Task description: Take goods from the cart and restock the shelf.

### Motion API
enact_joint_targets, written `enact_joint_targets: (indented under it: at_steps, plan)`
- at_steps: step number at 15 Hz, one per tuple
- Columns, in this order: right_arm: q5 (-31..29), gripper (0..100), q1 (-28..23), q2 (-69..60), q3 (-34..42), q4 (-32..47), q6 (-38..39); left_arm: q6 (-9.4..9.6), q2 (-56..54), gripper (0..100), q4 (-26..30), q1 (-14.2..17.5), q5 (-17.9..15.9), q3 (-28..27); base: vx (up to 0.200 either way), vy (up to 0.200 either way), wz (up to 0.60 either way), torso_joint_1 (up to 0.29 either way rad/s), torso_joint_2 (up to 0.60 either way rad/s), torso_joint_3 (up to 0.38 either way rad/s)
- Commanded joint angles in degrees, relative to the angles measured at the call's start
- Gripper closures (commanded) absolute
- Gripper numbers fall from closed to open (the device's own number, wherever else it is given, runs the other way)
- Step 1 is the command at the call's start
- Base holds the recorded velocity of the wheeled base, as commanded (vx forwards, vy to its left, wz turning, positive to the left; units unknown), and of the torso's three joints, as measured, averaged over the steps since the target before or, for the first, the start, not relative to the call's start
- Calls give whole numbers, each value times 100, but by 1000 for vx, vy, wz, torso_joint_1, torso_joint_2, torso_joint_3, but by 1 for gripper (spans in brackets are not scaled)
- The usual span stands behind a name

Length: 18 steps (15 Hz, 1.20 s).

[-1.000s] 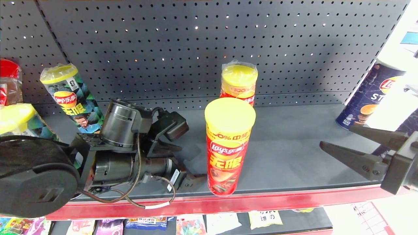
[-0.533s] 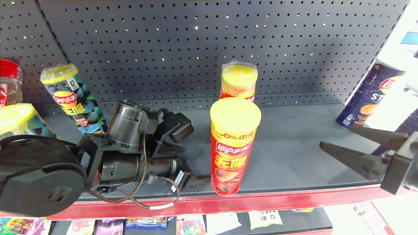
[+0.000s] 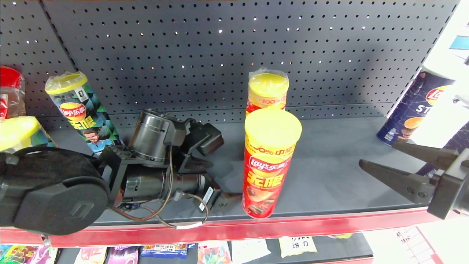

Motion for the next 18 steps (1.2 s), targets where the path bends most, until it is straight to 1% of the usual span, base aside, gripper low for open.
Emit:
enact_joint_targets:
  at_steps: [1,6,10,12,13,15,18]
  plan:
    - [2,0,9,1,0,-4,-5,1,63,0,-3,-26,1,-41,0,0,0,0,0,0]
    - [2,0,9,-8,-9,-4,4,1,124,0,-3,-35,-8,-129,0,0,0,0,0,0]
    - [2,0,0,-17,53,-4,4,-8,54,0,-3,-44,1,-93,0,0,0,0,0,0]
    - [29,0,9,-149,229,-13,-5,-25,-421,0,6,-35,10,214,0,0,0,0,0,0]
    - [29,0,9,-175,264,-13,-5,-25,-553,0,6,-35,19,284,0,0,0,0,0,0]
    - [29,0,27,-377,510,-4,-49,-25,-1335,0,76,-44,63,610,0,0,0,0,0,0]
    - [20,0,44,-755,818,5,-260,-25,-2609,0,638,-35,124,882,0,0,0,0,0,0]
